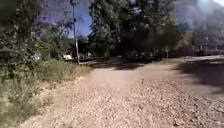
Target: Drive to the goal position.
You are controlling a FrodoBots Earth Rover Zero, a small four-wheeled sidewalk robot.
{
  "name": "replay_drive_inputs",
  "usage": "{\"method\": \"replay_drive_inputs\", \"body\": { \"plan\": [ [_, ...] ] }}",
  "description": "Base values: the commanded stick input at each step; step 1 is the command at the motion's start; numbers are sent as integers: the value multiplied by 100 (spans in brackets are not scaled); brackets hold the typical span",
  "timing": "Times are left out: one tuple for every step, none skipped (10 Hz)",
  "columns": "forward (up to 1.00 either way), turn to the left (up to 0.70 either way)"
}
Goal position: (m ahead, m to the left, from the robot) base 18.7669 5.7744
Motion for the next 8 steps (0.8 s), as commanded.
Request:
{"method": "replay_drive_inputs", "body": {
  "plan": [
    [85,0],
    [85,0],
    [85,0],
    [85,0],
    [85,0],
    [85,0],
    [85,0],
    [85,0]
  ]
}}
